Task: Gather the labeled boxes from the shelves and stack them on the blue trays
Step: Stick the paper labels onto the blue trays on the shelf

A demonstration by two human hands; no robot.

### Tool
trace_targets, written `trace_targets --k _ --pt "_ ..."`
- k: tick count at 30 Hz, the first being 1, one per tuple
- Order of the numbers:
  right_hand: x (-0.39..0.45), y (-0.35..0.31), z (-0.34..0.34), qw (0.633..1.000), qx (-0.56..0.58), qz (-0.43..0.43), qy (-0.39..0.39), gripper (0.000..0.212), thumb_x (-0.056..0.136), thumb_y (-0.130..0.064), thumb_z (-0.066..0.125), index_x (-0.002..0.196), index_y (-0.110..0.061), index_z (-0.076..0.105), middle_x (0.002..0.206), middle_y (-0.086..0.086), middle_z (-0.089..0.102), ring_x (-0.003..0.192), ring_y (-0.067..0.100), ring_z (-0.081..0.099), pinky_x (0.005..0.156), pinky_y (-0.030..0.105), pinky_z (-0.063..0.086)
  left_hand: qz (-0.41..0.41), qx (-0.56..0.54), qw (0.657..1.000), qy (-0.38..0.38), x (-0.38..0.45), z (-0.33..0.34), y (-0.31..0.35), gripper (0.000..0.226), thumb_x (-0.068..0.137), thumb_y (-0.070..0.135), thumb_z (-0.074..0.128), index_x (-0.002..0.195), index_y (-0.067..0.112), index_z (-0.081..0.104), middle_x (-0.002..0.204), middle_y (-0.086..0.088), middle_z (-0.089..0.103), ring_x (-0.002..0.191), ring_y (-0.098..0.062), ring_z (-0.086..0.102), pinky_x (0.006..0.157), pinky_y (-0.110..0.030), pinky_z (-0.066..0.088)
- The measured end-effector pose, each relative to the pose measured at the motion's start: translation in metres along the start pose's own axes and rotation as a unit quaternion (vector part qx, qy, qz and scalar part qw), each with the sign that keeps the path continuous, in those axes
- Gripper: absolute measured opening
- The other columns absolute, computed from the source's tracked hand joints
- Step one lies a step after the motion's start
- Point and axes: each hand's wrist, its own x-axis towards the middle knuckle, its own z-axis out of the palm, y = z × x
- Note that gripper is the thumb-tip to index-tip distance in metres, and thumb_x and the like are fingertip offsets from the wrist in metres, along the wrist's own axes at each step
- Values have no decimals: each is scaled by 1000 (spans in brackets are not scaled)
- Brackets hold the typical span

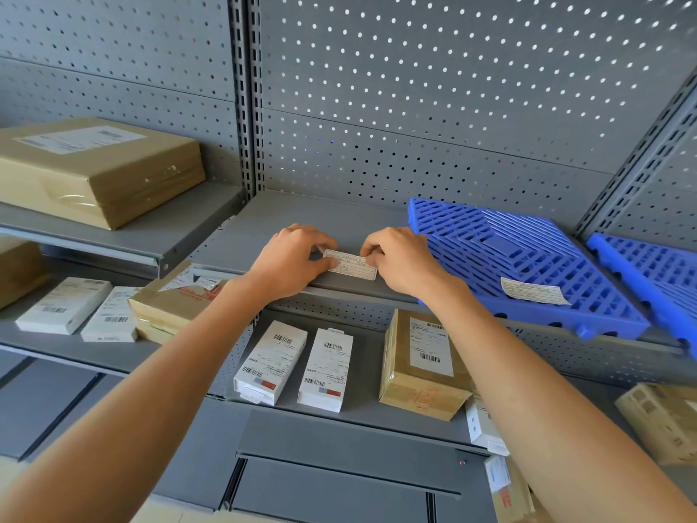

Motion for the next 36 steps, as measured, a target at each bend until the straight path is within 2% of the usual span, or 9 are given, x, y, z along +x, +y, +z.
trace_targets --k 3,8,11,15,17,24,27,30,36 --pt "-1 0 -2 1000 19 -3 11 13 100 -19 58 102 -24 71 96 -7 70 96 17 60 96 43 43 -10 -17 1000 8 -2 -3 1 24 93 29 71 116 24 73 109 4 70 100 -17 58 87 -34 50" --pt "-5 -3 -4 999 39 -16 31 13 100 -20 58 103 -22 70 102 -8 62 93 11 52 94 44 45 -13 -29 999 21 -6 -4 3 24 94 29 70 117 24 74 113 4 70 99 -14 59 86 -36 53" --pt "-6 -3 -3 997 56 -16 51 12 99 -19 59 102 -22 70 111 -4 65 101 15 56 95 46 46 -13 -33 999 34 -6 -6 5 24 95 28 69 118 25 74 115 4 72 97 -13 61 85 -36 55" --pt "-8 -3 -4 994 77 -15 80 13 98 -18 60 103 -21 72 108 -6 70 101 15 61 92 44 50 -29 -44 997 58 -7 -7 8 31 94 28 69 125 25 70 119 5 72 98 -8 64 93 -31 52" --pt "-9 -3 -5 993 92 -13 79 13 98 -18 60 102 -21 72 103 -7 71 98 13 63 90 41 52 -31 -47 996 64 -9 -6 10 32 94 29 69 126 28 69 118 5 72 100 -7 63 93 -33 53" --pt "-16 -4 -11 986 136 -19 98 14 97 -17 61 102 -20 74 95 -7 74 86 6 66 80 30 58 -30 -64 992 107 -11 -12 20 16 96 28 66 111 27 73 99 5 69 79 -5 56 69 -29 52" --pt "-23 -2 -14 981 156 -22 117 14 97 -16 61 102 -20 74 92 -9 73 84 4 66 78 26 57 -31 -98 987 121 -10 -14 30 12 95 24 68 105 23 75 88 11 69 77 -5 62 69 -28 55" --pt "-31 5 -22 978 158 -16 133 14 96 -17 62 103 -20 74 89 -11 71 81 2 65 75 21 55 -47 -148 980 122 -9 -12 41 8 92 24 72 100 26 75 86 11 71 74 7 61 64 -13 48" --pt "-55 30 -48 971 175 2 163 12 94 -15 66 103 -18 74 91 -8 73 82 4 67 78 24 56 -67 -208 969 119 -1 -6 71 2 92 26 72 93 27 74 85 10 73 67 8 59 66 -12 42"
